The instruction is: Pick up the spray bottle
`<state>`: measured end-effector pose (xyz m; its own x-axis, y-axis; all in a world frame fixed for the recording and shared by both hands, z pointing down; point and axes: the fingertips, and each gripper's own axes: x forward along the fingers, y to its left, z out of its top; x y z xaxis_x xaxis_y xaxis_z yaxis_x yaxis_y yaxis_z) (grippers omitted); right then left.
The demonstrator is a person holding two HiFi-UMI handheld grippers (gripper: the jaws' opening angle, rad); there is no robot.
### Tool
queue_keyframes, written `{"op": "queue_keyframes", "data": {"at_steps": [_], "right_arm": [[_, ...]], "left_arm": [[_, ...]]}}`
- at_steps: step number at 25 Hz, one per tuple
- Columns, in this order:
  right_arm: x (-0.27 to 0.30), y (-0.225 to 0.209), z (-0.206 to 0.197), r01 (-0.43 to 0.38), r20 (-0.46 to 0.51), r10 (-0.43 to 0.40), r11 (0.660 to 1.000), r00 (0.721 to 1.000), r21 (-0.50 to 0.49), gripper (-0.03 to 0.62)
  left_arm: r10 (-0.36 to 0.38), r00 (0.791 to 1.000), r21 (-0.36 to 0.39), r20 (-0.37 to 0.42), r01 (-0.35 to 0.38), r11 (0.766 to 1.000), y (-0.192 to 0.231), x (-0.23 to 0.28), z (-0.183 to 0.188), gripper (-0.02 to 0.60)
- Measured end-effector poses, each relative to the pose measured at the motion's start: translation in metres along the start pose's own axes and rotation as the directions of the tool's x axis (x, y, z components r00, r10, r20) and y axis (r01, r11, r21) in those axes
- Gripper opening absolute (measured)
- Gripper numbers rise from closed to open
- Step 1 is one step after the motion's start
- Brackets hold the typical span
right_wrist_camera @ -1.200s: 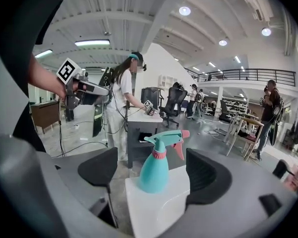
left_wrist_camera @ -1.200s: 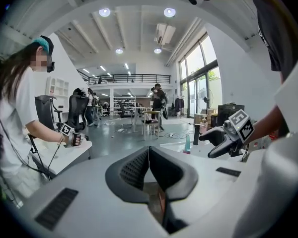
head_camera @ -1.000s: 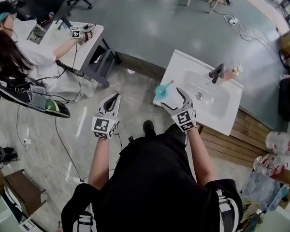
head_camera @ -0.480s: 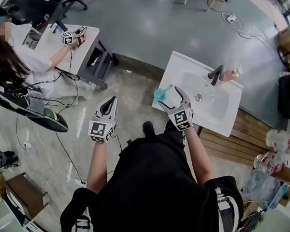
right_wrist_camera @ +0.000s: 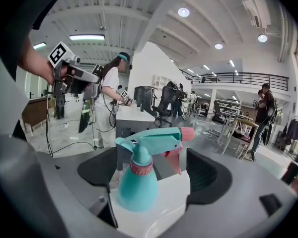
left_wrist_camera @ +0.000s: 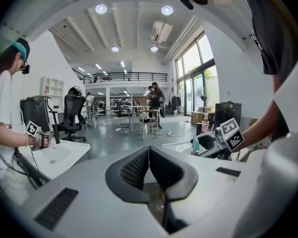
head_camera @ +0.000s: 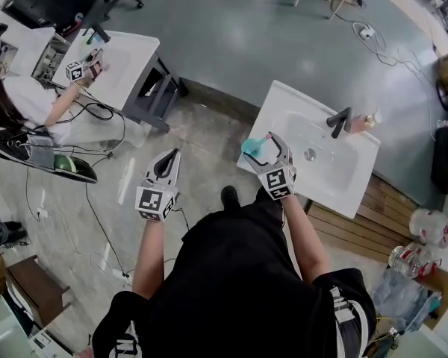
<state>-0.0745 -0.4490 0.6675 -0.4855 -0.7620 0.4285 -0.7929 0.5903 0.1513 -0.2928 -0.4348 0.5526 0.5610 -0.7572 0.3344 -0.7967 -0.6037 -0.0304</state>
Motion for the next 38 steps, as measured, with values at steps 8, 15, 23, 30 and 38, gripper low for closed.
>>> {"op": "queue_keyframes", "data": {"at_steps": [8, 15, 23, 30, 38], "right_arm": [[0.014, -0.01, 0.0, 0.008, 0.019, -0.008, 1.0, 1.0, -0.001, 0.423], [0.017, -0.006, 0.007, 0.015, 0.041, -0.014, 0.999, 0.999, -0.032, 0.356], [0.015, -0.005, 0.008, 0.011, 0.038, -0.009, 0.999, 0.999, -0.046, 0.354], [0.009, -0.003, 0.011, 0.016, 0.024, -0.015, 0.998, 1.0, -0.061, 0.353], [-0.005, -0.002, 0.024, 0.058, 0.035, -0.056, 0.996, 0.998, -0.068, 0.353]], "left_arm": [[0.02, 1.0, 0.005, -0.022, -0.02, 1.0, 0.002, -0.003, -0.008, 0.025], [0.032, 0.999, 0.005, -0.031, -0.032, 0.999, 0.005, -0.007, -0.011, 0.025], [0.031, 0.999, 0.005, -0.026, -0.031, 1.0, 0.002, -0.007, -0.009, 0.025], [0.025, 1.0, 0.0, -0.016, -0.025, 1.0, 0.0, -0.011, -0.007, 0.025], [0.004, 1.0, -0.01, 0.02, -0.003, 1.0, -0.004, -0.017, -0.005, 0.025]]}}
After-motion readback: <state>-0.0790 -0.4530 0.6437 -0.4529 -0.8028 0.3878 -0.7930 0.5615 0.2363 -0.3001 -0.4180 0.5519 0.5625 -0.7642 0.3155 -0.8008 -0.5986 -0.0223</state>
